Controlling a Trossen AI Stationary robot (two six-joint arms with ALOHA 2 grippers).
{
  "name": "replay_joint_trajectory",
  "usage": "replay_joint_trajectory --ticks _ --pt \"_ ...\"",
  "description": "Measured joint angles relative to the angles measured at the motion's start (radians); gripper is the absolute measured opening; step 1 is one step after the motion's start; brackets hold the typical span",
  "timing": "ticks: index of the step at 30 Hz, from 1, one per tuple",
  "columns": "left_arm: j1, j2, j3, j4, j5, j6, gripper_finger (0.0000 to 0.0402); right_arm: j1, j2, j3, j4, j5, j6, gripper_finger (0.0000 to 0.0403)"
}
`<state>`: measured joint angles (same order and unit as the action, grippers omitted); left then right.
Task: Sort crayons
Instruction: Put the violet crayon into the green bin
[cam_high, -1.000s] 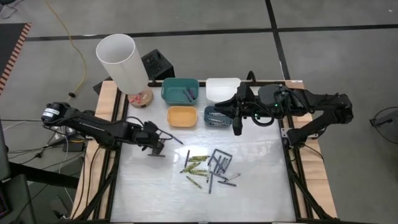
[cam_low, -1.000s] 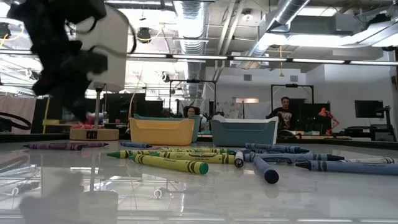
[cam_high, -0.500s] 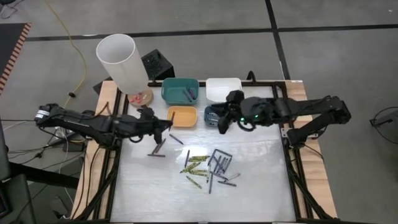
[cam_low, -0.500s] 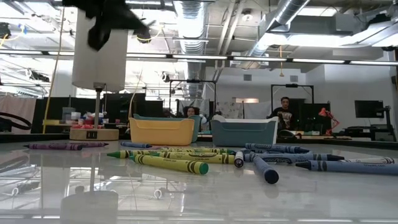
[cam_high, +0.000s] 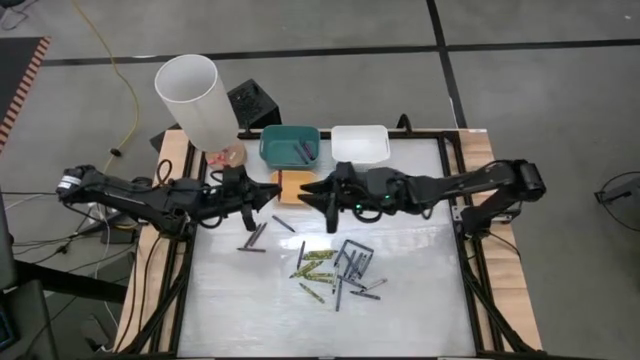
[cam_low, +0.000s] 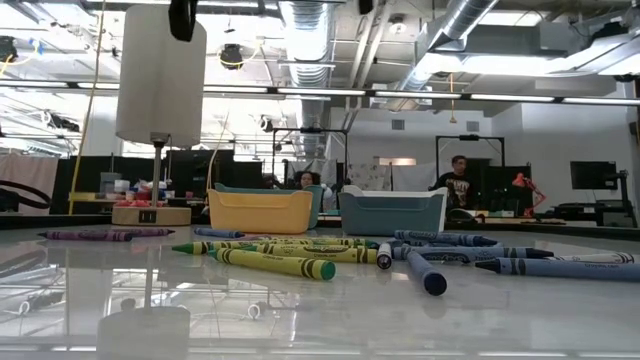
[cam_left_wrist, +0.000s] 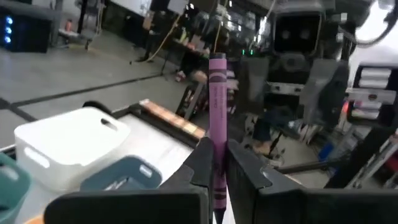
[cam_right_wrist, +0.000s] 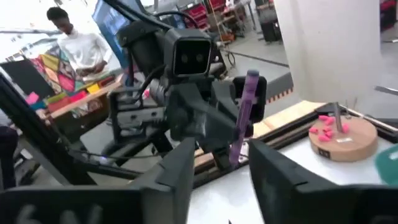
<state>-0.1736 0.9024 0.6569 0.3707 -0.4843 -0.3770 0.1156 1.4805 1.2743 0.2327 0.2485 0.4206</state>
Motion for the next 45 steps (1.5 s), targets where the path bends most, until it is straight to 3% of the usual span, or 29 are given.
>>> replay_joint_trajectory --ticks 4,8,29,45 --pt "-0.019 0.023 -0.001 0.049 -0.010 0.033 0.0011 -0.008 0.049 0.000 0.122 -0.006 -0.003 0.0209" --pt "-0.027 0.034 -0.001 0.058 -0.018 0.034 0.0011 -0.015 0.078 0.002 0.168 -0.006 -0.010 0.0225" --pt "-0.025 0.034 -0.001 0.092 -0.031 0.082 0.0011 -0.060 0.079 0.002 0.175 -0.042 -0.011 0.0222" --pt "-0.003 0.169 0.000 0.223 0.017 0.059 0.0011 -0.061 0.079 0.002 0.153 -0.042 -0.011 0.0222"
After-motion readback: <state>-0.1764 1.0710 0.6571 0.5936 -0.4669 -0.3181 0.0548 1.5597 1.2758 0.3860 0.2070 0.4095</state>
